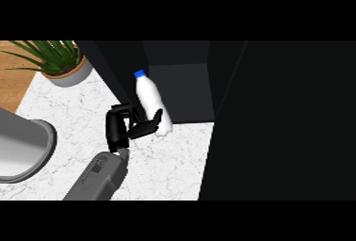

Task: Pick up the bottled water, place it into the cabinet and close the cabinet

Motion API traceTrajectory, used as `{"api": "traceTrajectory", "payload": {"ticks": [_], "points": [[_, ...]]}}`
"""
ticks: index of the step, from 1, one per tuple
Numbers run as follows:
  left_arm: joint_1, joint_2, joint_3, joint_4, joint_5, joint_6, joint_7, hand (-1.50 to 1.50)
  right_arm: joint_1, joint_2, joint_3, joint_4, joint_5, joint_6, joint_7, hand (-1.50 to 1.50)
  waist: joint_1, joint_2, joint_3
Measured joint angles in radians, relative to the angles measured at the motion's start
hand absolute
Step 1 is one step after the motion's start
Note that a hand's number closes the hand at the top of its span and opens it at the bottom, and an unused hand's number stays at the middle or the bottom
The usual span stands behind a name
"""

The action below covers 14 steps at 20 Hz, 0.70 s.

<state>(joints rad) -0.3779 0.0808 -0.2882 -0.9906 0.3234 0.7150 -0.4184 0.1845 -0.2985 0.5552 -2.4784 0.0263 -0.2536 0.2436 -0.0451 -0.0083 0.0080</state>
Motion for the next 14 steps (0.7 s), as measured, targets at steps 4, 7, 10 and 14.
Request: {"api": "traceTrajectory", "payload": {"ticks": [4,7,10,14], "points": [[-0.021,0.004,-0.010,0.027,-0.029,0.057,0.003,1.50,0.005,-0.010,-0.003,-0.002,-0.006,0.012,-0.011,-1.50,-0.010,0.001,0.002],[-0.025,0.008,-0.021,0.034,-0.042,0.091,0.009,1.50,0.007,-0.011,-0.001,-0.001,-0.009,0.017,-0.021,-1.50,-0.015,0.001,0.003],[-0.028,0.015,-0.036,0.047,-0.066,0.127,0.000,-1.50,0.005,-0.012,-0.003,0.001,-0.012,0.020,-0.027,-1.50,-0.021,0.000,0.005],[-0.017,0.038,-0.065,0.037,-0.086,0.147,0.010,-1.50,0.007,-0.016,-0.002,0.002,-0.016,0.028,-0.040,-1.50,-0.030,-0.001,0.006]]}}
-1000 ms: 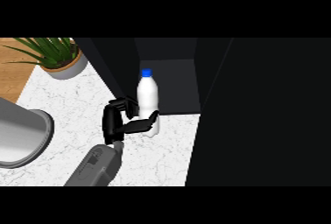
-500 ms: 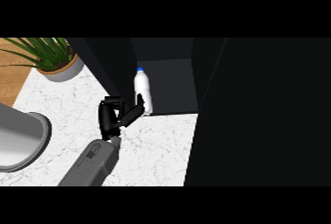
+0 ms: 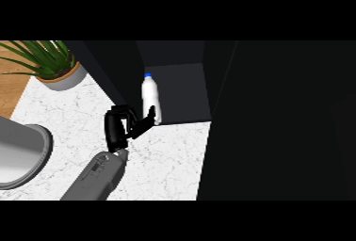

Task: Pick up the bottled water, place it into the cabinet and close the cabinet

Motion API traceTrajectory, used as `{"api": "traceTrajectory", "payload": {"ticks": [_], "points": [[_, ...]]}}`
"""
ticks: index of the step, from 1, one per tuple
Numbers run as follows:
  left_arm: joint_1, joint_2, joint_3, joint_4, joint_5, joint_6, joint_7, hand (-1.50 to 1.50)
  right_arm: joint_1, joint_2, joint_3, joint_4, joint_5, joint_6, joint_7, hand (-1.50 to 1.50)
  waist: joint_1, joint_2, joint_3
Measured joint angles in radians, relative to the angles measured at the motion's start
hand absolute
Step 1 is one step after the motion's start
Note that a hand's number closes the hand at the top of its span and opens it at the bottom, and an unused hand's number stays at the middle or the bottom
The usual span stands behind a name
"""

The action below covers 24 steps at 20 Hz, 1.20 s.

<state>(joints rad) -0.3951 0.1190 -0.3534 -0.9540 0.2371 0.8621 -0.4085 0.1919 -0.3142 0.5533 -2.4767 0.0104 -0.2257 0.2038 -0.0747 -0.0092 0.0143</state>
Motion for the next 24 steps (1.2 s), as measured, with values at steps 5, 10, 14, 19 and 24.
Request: {"api": "traceTrajectory", "payload": {"ticks": [5,10,14,19,24], "points": [[-0.002,0.005,-0.025,-0.008,-0.001,0.003,0.015,-1.50,0.003,0.002,0.000,0.006,-0.007,0.007,-0.011,-1.50,-0.008,0.006,-0.001],[0.006,0.009,-0.040,-0.025,0.009,0.004,0.029,-1.50,0.010,-0.001,-0.001,0.007,-0.011,0.016,-0.022,-1.50,-0.012,0.008,-0.001],[0.017,0.011,-0.046,-0.047,0.032,-0.013,0.029,-1.50,0.010,0.002,-0.005,0.006,-0.014,0.020,-0.029,-1.50,-0.014,0.010,-0.004],[0.013,0.038,-0.079,-0.048,0.028,-0.046,0.025,-1.50,0.011,0.005,-0.012,0.008,-0.020,0.024,-0.030,-1.50,-0.015,0.013,-0.005],[0.024,0.050,-0.086,-0.073,0.069,-0.123,0.026,-1.50,0.018,0.004,-0.011,0.007,-0.021,0.028,-0.033,-1.50,-0.016,0.017,-0.008]]}}
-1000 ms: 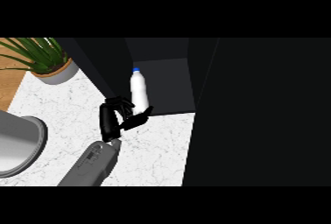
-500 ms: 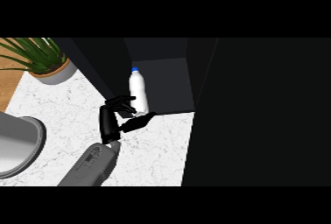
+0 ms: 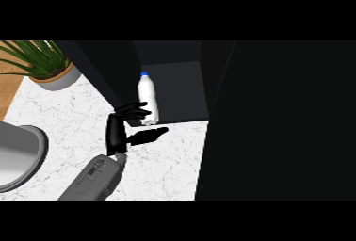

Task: Pick up the bottled water, place it into the cabinet and close the cabinet

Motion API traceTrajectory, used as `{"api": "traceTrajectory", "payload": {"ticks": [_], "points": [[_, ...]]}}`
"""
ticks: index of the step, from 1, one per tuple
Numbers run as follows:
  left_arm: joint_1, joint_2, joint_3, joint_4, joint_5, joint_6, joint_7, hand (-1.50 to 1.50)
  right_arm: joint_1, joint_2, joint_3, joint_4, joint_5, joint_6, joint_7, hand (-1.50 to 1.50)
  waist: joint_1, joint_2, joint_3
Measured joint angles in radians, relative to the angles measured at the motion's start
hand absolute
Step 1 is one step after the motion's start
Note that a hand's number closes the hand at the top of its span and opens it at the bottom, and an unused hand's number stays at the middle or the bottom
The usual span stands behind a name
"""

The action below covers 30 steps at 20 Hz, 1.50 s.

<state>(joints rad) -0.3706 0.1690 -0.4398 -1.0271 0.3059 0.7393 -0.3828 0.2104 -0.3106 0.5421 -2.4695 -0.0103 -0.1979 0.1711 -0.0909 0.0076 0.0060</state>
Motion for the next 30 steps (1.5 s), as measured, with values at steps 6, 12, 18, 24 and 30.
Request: {"api": "traceTrajectory", "payload": {"ticks": [6,12,18,24,30], "points": [[0.006,-0.014,-0.006,-0.046,0.076,-0.107,0.019,-1.50,-0.007,-0.003,-0.003,0.001,0.000,0.006,0.002,-1.50,0.002,0.004,-0.006],[-0.226,-0.093,0.053,-0.029,0.152,-0.278,0.008,-1.50,0.017,-0.021,-0.028,-0.008,0.003,0.006,-0.001,-1.50,0.022,0.000,-0.007],[-0.276,-0.138,0.089,-0.020,0.178,-0.392,-0.008,1.50,0.065,-0.025,-0.024,-0.014,0.014,-0.003,-0.013,-1.50,0.063,-0.007,-0.006],[-0.153,-0.116,0.082,-0.142,0.176,-0.446,0.004,1.50,0.033,-0.054,-0.026,-0.016,0.025,0.007,0.020,1.50,0.086,-0.011,-0.007],[0.017,-0.050,0.044,-0.330,0.162,-0.457,0.053,1.50,-0.018,-0.118,0.029,-0.009,0.036,0.072,0.098,1.50,0.100,-0.014,-0.006]]}}
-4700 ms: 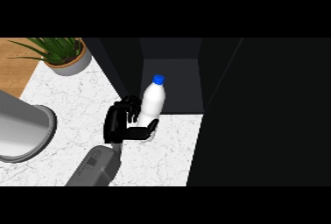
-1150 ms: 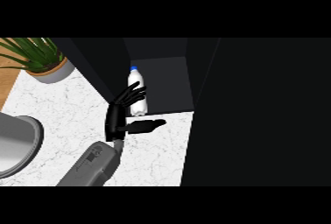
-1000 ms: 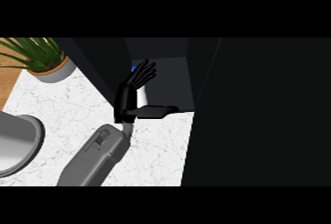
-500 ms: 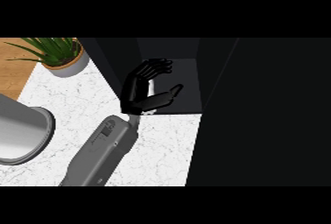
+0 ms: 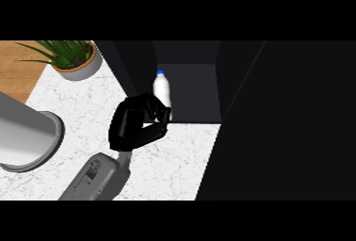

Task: Pick up the bottled water, place it into the cabinet and close the cabinet

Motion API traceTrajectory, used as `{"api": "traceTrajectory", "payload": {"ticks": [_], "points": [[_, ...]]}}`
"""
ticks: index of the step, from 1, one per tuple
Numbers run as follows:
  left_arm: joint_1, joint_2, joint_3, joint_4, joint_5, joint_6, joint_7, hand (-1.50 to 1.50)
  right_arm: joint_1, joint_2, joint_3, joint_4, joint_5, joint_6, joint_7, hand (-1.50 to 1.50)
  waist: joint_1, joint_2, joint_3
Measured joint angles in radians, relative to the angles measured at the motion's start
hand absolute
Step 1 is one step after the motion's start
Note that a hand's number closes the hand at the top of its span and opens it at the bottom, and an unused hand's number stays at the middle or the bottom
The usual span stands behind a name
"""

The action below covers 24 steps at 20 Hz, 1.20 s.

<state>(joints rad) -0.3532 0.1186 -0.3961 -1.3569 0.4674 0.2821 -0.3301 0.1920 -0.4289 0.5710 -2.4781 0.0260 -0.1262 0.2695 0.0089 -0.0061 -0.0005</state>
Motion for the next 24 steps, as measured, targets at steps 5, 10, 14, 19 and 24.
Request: {"api": "traceTrajectory", "payload": {"ticks": [5,10,14,19,24], "points": [[0.168,0.053,-0.015,-0.150,-0.017,-0.017,-0.015,1.50,-0.048,0.024,0.088,-0.006,-0.001,0.017,0.110,1.50,0.000,0.001,0.000],[0.293,0.121,0.013,-0.280,-0.007,-0.058,-0.004,1.50,-0.107,0.090,0.151,0.005,0.010,-0.001,0.200,1.50,-0.001,0.002,0.000],[0.381,0.157,0.036,-0.344,0.001,-0.089,-0.023,1.50,-0.191,0.176,0.226,0.041,0.062,-0.028,0.288,1.50,0.001,0.001,-0.001],[0.450,0.194,0.103,-0.373,0.041,-0.139,-0.043,1.50,-0.313,0.307,0.306,0.118,0.121,-0.042,0.371,1.50,0.004,0.002,-0.001],[0.501,0.220,0.144,-0.386,0.066,-0.189,-0.066,1.50,-0.424,0.250,0.336,0.126,0.154,-0.080,0.403,1.50,0.011,0.003,-0.002]]}}
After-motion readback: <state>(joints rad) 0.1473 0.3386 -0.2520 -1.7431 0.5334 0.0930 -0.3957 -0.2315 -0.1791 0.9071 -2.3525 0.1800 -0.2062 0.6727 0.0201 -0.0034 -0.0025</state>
